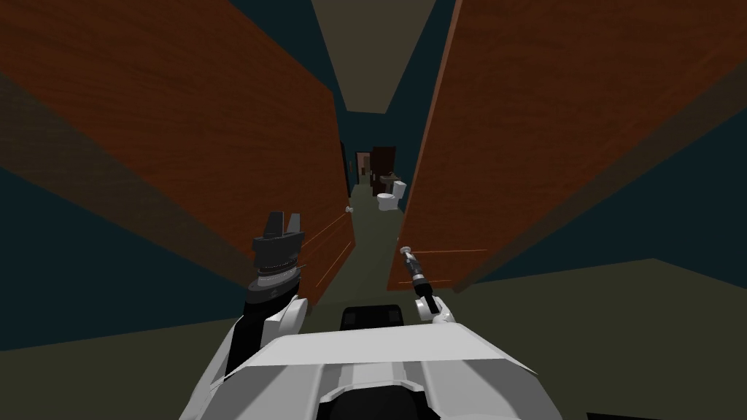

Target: Push the door open

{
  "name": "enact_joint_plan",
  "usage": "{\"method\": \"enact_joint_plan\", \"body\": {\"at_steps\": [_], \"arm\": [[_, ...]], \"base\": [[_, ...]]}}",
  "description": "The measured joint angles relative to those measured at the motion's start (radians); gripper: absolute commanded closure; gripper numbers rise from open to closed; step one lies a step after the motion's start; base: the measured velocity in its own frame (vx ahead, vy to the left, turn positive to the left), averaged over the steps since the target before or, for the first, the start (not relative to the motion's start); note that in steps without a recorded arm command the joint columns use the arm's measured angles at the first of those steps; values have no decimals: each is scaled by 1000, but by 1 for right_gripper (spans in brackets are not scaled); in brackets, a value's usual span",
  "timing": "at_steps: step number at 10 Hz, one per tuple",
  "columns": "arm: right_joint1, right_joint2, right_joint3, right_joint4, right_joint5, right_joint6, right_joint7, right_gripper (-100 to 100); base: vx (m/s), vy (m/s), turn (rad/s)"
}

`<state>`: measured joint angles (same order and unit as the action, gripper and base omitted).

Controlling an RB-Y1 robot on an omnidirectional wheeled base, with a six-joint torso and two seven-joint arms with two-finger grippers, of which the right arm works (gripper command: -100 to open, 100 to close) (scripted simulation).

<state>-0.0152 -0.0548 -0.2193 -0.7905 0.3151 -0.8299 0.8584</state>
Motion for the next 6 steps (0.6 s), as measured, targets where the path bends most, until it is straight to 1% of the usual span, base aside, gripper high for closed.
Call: {"method": "enact_joint_plan", "body": {"at_steps": [1, 2, 4, 6], "arm": [[0, -1, 1, -4, -7, 3, -22, 100], [-6, -5, 1, 3, -18, 1, -48, 100], [-23, -6, -5, 28, -44, -13, -91, 100], [-28, -13, -5, 27, -74, -13, -145, 100]], "base": [[29, 0, 30], [47, 3, 40], [45, -4, 18], [49, -5, 30]]}}
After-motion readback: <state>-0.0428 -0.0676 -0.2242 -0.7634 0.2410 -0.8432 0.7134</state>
